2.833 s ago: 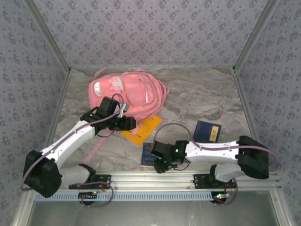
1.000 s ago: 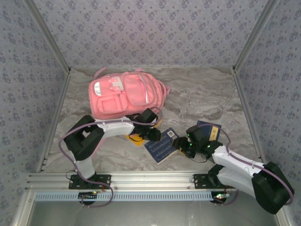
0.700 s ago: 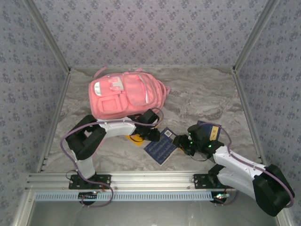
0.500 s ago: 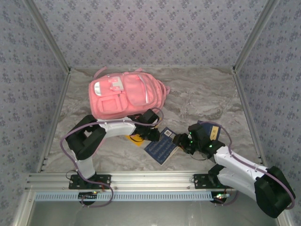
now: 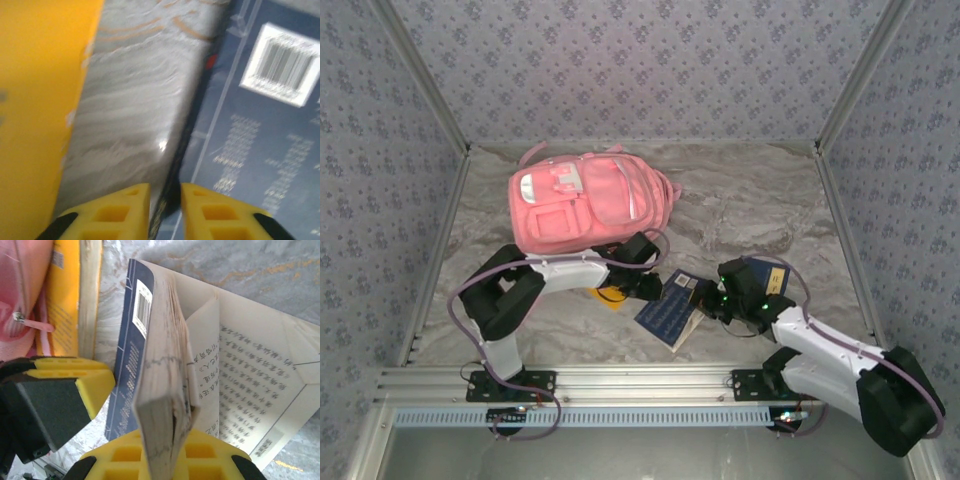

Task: Pack books, pencil case, and school supplies into a backpack

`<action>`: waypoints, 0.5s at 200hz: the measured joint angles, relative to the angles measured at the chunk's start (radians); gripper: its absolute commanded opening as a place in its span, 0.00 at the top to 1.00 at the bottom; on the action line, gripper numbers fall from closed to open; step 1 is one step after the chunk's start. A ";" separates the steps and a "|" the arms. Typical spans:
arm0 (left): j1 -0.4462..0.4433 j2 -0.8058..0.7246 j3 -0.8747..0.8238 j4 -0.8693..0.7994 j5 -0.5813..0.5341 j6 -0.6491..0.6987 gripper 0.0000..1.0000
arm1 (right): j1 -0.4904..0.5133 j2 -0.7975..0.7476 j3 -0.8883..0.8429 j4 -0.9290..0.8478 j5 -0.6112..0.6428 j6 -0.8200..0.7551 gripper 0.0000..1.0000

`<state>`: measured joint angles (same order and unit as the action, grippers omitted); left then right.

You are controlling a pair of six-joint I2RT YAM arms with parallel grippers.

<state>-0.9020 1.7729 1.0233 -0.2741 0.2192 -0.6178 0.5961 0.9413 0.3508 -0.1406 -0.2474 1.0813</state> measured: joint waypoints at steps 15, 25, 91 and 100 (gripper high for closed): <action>0.011 -0.059 -0.007 -0.048 -0.012 0.008 0.61 | -0.016 -0.036 0.019 -0.037 -0.001 -0.027 1.00; 0.027 -0.113 -0.013 -0.076 -0.019 0.016 0.57 | -0.029 -0.058 0.034 -0.060 -0.005 -0.049 1.00; 0.210 -0.373 -0.051 -0.119 0.071 0.038 0.34 | -0.106 -0.100 0.176 -0.122 -0.151 -0.133 1.00; 0.219 -0.372 -0.067 -0.108 0.107 0.034 0.32 | -0.111 -0.100 0.202 -0.122 -0.175 -0.133 1.00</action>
<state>-0.6834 1.4006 0.9565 -0.3820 0.3264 -0.5835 0.4854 0.8413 0.5529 -0.2630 -0.4221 0.9485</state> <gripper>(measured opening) 0.657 0.085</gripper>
